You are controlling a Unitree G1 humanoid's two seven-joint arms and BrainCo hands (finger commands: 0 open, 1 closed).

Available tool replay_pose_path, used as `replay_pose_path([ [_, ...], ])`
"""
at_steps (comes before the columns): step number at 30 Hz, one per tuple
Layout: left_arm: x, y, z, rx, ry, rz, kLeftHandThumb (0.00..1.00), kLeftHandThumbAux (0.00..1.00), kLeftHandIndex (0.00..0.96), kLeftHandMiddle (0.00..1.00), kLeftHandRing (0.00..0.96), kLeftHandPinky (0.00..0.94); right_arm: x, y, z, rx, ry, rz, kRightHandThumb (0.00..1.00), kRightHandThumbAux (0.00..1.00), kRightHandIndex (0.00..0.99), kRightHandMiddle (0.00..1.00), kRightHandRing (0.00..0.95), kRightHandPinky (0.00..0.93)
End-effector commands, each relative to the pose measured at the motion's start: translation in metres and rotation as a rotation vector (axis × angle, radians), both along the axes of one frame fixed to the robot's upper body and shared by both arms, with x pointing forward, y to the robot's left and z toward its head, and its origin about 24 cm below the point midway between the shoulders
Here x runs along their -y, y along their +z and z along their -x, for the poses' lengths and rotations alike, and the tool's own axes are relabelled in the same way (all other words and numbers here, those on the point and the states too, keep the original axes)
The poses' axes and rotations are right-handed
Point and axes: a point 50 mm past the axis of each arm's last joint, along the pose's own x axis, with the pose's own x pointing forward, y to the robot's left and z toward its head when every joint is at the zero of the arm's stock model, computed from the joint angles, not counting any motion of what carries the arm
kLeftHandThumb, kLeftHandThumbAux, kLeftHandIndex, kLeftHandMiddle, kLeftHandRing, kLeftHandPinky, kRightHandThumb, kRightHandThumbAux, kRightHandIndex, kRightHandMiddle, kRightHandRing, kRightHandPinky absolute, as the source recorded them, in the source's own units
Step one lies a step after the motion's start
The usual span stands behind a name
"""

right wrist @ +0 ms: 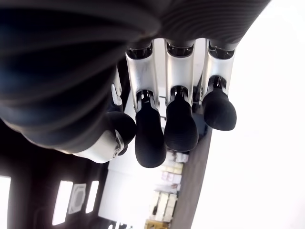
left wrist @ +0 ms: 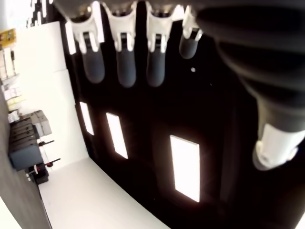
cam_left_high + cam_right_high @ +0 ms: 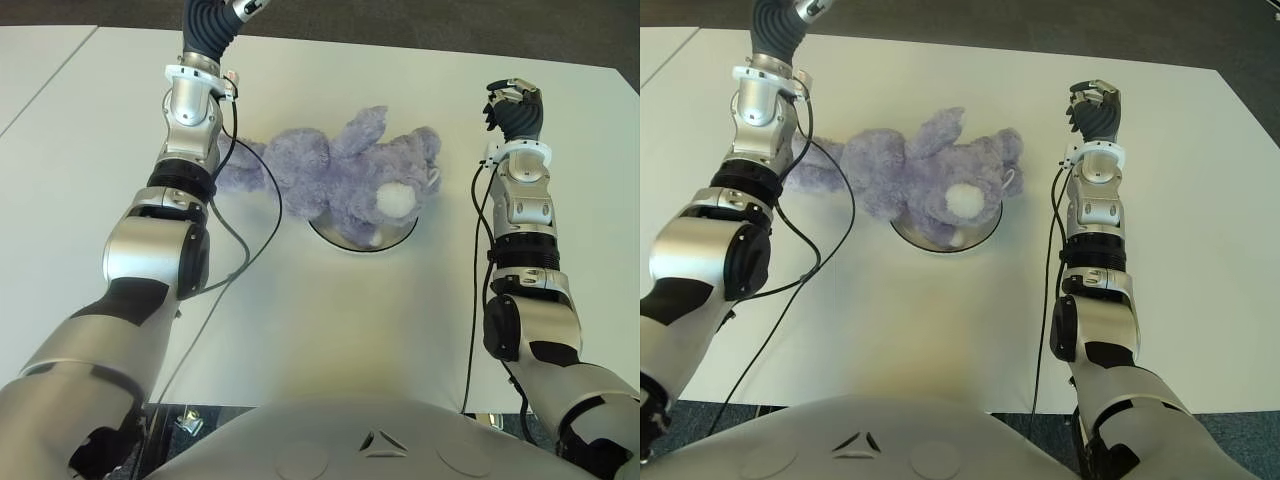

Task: Put the doll into the plate.

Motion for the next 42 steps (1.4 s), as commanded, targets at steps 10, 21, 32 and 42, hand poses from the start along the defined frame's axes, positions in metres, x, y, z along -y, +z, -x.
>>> replay_pose_path([
  [10,-0.003,-0.006,-0.011,-0.162,0.000,0.168,0.092,0.706,0.478,0.561,0.554,0.569,0.000,-0.004,-0.004,-0.007,0.014,-0.005,0.715,0.715,0.436,0.721,0.737,0.746],
  [21,-0.001,-0.036,0.012,-0.104,-0.001,0.202,0.206,0.810,0.679,0.762,0.754,0.740,0.005,-0.005,-0.001,-0.002,0.004,-0.006,0.715,0.714,0.435,0.713,0.729,0.737],
  [32,-0.002,-0.054,0.035,-0.114,0.019,0.198,0.691,0.711,0.452,0.795,0.778,0.762,0.009,-0.006,0.004,-0.002,-0.007,-0.002,0.716,0.714,0.435,0.715,0.732,0.739],
  [42,-0.010,-0.075,0.054,-0.151,0.058,0.253,0.711,0.705,0.443,0.850,0.850,0.861,0.013,-0.007,0.010,0.011,-0.010,-0.006,0.716,0.714,0.435,0.715,0.728,0.738],
])
